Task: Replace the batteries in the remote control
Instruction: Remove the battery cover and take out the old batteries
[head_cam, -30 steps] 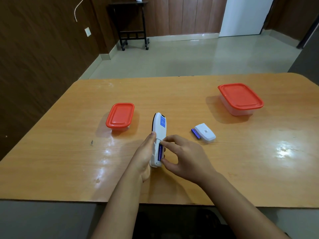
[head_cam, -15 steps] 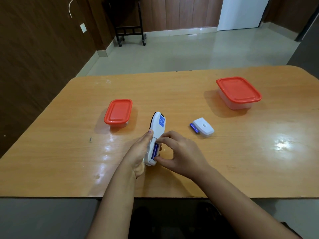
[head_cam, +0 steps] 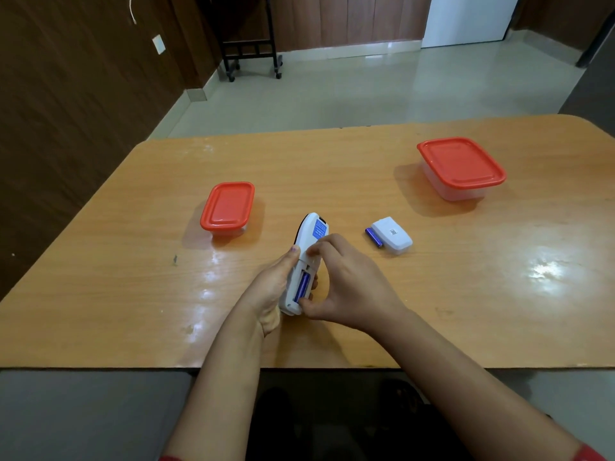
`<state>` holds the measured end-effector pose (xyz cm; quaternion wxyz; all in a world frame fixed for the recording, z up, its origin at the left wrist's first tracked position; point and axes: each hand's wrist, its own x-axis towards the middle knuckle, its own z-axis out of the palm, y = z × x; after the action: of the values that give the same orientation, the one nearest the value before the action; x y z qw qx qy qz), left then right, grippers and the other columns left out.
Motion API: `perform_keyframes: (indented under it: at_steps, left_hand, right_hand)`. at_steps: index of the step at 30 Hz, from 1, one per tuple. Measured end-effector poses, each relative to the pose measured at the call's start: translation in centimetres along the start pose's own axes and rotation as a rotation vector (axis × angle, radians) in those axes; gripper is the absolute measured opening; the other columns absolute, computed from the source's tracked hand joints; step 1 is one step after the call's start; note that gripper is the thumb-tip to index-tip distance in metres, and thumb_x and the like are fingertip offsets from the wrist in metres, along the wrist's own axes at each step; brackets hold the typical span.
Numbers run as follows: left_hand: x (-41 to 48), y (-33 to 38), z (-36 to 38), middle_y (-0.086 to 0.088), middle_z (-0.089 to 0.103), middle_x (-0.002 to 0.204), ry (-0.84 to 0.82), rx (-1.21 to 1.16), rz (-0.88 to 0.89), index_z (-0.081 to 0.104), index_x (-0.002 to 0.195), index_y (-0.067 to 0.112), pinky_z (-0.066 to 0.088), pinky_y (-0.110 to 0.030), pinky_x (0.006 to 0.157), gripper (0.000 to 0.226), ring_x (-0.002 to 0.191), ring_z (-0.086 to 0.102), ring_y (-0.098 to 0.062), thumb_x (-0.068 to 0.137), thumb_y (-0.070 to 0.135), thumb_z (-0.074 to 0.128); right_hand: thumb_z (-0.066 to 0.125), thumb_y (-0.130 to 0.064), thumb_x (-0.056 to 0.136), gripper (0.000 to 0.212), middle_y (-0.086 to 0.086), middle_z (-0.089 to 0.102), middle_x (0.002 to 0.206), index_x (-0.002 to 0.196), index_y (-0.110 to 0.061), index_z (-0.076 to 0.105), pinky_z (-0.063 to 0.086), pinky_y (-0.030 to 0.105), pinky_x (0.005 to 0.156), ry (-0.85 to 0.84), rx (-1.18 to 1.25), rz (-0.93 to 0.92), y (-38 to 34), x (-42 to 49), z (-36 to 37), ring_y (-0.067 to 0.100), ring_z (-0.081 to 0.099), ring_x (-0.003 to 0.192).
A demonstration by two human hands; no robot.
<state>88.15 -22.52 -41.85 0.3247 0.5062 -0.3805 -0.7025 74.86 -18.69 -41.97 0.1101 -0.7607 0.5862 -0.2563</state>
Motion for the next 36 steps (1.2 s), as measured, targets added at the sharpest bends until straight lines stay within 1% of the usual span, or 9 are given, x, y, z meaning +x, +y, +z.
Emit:
perform_keyframes:
  at_steps: [4,11,15,17,20,23,27,32,36]
  left_hand:
    - [0.5,0.0,0.2,-0.009,0.063,0.082,-0.008,-0.091,-0.048,0.061,0.108,0.018,0.049,-0.035,0.069,0.032,0.075,0.06,-0.02,0.098,0.04,0.041]
    - [1.1,0.6,0.7,-0.007,0.063,0.074,-0.081,-0.383,-0.095,0.062,0.102,0.013,0.049,-0.025,0.056,0.042,0.056,0.061,-0.013,0.1,0.042,0.031]
    - [1.5,0.6,0.9,-0.008,0.063,0.093,-0.053,-0.449,-0.11,0.054,0.121,0.018,0.053,-0.023,0.056,0.04,0.069,0.058,-0.016,0.1,0.042,0.03]
    - [1.6,0.7,1.0,-0.01,0.063,0.094,-0.041,-0.422,-0.104,0.054,0.115,0.017,0.052,-0.029,0.061,0.036,0.075,0.059,-0.019,0.1,0.04,0.031]
    - [1.6,0.6,1.0,-0.013,0.064,0.099,-0.034,-0.39,-0.101,0.054,0.118,0.016,0.051,-0.036,0.073,0.035,0.084,0.062,-0.024,0.1,0.037,0.032]
    - [1.7,0.4,0.9,-0.02,0.061,0.12,-0.028,-0.371,-0.097,0.049,0.131,0.011,0.047,-0.041,0.086,0.041,0.101,0.06,-0.031,0.1,0.035,0.034]
    - [1.6,0.0,1.3,-0.015,0.062,0.12,-0.037,-0.303,-0.036,0.048,0.134,0.016,0.051,-0.042,0.081,0.039,0.096,0.063,-0.025,0.1,0.032,0.037]
    - [1.9,-0.2,1.3,-0.017,0.059,0.129,0.036,-0.302,0.007,0.053,0.124,0.022,0.045,-0.046,0.095,0.028,0.1,0.061,-0.024,0.099,0.027,0.042]
    - [1.9,-0.2,1.2,-0.017,0.058,0.132,0.053,-0.287,0.001,0.054,0.122,0.022,0.047,-0.042,0.092,0.026,0.105,0.06,-0.026,0.098,0.027,0.043]
  right_hand:
    - [0.07,-0.041,0.067,0.061,0.002,0.056,0.116,0.119,-0.011,0.058,0.046,0.027,0.062,0.02,-0.026,-0.045,0.1,0.1,-0.2,0.019,0.059,0.083]
    - [0.061,-0.035,0.069,0.035,-0.008,0.065,0.099,0.098,-0.021,0.074,0.054,0.034,0.068,0.112,0.172,-0.055,0.9,0.4,-0.5,0.01,0.064,0.083]
    - [0.057,-0.048,0.075,0.037,-0.009,0.059,0.096,0.103,-0.029,0.072,0.051,0.03,0.071,0.083,0.117,-0.025,1.4,0.1,-0.3,0.007,0.055,0.089]
    - [0.061,-0.055,0.074,0.04,-0.011,0.057,0.089,0.106,-0.032,0.069,0.048,0.027,0.071,0.041,0.175,0.041,1.6,0.0,-0.5,0.004,0.053,0.08]
    - [0.072,-0.033,0.078,0.026,-0.005,0.066,0.079,0.103,-0.027,0.071,0.052,0.028,0.069,0.01,0.413,0.14,1.9,0.1,-0.6,0.009,0.061,0.07]
    - [0.07,-0.016,0.079,0.018,-0.001,0.07,0.073,0.095,-0.022,0.072,0.055,0.033,0.073,0.02,0.554,0.224,2.1,0.0,-0.8,0.011,0.065,0.07]
    - [0.069,-0.02,0.075,0.008,-0.006,0.068,0.067,0.082,-0.021,0.071,0.054,0.033,0.068,0.112,0.49,0.333,3.4,0.2,-1.3,0.009,0.063,0.067]
    - [0.062,-0.027,0.076,0.005,-0.006,0.064,0.08,0.076,-0.022,0.062,0.047,0.031,0.057,0.29,-0.092,0.402,7.1,0.9,-1.1,0.016,0.059,0.074]
    - [0.057,-0.028,0.085,0.015,0.001,0.062,0.081,0.082,-0.015,0.065,0.035,0.029,0.053,0.28,-0.278,0.412,8.1,0.9,0.0,0.025,0.053,0.08]
